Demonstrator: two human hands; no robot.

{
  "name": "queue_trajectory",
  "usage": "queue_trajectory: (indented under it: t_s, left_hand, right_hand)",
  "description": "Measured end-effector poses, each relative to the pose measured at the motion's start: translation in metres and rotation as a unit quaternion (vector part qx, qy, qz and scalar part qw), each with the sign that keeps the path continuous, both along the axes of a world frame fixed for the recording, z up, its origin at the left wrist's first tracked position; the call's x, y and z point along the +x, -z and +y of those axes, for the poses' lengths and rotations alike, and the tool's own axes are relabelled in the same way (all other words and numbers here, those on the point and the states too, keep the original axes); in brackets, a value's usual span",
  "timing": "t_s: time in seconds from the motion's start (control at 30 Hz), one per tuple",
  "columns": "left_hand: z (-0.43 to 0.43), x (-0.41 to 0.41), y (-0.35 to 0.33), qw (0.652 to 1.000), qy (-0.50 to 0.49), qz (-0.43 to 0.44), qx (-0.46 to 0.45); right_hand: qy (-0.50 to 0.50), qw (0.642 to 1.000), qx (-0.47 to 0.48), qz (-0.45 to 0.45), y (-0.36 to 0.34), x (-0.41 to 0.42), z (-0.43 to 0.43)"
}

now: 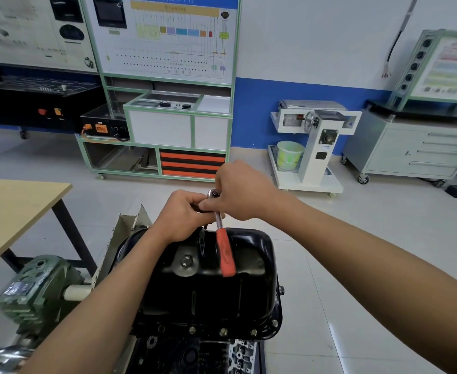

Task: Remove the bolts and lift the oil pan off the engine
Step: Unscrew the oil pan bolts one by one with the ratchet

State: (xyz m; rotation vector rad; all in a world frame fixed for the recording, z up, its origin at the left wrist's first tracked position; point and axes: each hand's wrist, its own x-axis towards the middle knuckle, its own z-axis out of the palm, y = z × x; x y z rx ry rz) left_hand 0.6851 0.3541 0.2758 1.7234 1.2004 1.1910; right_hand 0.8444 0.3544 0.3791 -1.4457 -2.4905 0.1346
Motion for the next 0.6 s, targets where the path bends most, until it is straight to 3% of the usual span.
queue_trajectory:
  t_s: [0.6]
  left_hand:
    - [-0.0016, 0.0005, -0.0029, 0.999, -0.024, 0.015, -0.037]
  right_hand:
    - [-0.093, 0.992, 0.018, -0.082, -0.0088, 0.0062, -0.0058]
